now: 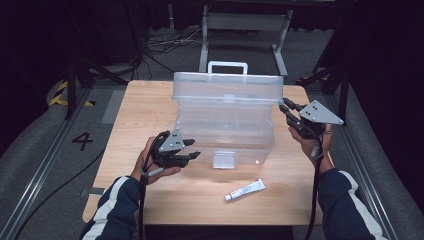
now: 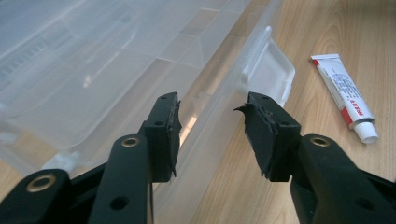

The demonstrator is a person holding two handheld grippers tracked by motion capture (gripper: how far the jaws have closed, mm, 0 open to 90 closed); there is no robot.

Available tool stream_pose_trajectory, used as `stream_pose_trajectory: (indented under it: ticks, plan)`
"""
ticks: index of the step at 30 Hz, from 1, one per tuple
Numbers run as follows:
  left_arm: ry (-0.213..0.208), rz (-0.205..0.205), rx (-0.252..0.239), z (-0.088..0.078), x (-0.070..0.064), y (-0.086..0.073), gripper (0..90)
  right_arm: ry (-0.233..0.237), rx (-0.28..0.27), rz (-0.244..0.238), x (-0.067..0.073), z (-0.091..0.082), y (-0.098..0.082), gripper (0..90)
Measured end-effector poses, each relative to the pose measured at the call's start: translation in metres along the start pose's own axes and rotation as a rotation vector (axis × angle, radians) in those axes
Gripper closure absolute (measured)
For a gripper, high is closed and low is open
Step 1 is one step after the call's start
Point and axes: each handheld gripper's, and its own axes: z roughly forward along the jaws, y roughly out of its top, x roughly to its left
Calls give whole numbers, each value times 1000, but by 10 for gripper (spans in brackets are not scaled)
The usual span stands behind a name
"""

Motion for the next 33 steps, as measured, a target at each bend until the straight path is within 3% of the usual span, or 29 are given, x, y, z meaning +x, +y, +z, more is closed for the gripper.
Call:
stream_pose_trajectory:
  ticks: [14, 26, 28, 33]
  plan:
    - [-24, 39, 99, 24, -1, 5, 512, -18, 16, 2, -6, 6, 14, 790]
    - [-23, 26, 164, 40, 0, 7, 531, -61, 14, 9, -8, 14, 21, 808]
    - [-6, 15, 183, 42, 0, 6, 556, -69, 12, 13, -9, 16, 22, 810]
    - [-5, -4, 163, 43, 4, 4, 629, -81, 18, 20, -13, 22, 26, 820]
